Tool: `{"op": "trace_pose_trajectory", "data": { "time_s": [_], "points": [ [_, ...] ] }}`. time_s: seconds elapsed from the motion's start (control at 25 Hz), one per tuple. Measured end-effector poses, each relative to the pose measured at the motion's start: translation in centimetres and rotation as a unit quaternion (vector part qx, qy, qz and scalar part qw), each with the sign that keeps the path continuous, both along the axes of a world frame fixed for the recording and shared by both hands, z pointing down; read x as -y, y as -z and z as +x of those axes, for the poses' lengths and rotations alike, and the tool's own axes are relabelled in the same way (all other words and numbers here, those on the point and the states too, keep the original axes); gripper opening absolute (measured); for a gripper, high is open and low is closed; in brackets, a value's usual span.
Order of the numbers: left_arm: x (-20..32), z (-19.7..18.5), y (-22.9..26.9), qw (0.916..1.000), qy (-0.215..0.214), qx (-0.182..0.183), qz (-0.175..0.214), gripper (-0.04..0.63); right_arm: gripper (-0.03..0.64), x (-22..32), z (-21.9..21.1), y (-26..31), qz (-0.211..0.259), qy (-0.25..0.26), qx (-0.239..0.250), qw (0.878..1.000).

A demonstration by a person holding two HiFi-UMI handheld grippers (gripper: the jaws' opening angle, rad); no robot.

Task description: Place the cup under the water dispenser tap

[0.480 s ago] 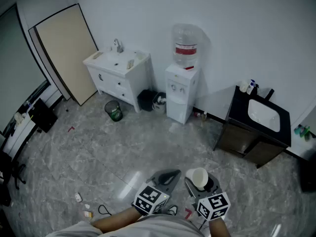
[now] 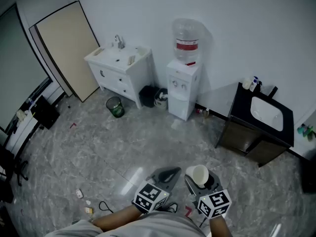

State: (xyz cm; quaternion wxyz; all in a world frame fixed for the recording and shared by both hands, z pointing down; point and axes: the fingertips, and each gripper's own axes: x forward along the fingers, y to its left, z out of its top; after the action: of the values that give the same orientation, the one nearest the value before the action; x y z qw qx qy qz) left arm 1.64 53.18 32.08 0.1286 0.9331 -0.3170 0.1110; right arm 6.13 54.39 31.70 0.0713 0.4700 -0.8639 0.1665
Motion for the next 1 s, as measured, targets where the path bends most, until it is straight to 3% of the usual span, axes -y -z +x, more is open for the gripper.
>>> {"op": "trace_pose_trajectory", "data": {
  "time_s": [0.4,0.68,1.0],
  "points": [
    [8.0,-2.5,-2.0,0.9998,0.021,0.002,-0.005,0.006,0.275,7.8,-2.5,-1.4,-0.003,0.018,-0.022,1.000],
    [20.9,-6.1,-2.8,0.9997,0.016,0.001,0.020,0.006,0.275,21.1,-5.6,-2.6,-0.006,0.006,-0.038,0.999],
    [35.4,-9.0,-2.0,0.9987,-0.020,0.001,0.047,0.006,0.275,35.3,-8.8,-3.2,-0.015,-0.018,-0.047,0.999]
  ]
}}
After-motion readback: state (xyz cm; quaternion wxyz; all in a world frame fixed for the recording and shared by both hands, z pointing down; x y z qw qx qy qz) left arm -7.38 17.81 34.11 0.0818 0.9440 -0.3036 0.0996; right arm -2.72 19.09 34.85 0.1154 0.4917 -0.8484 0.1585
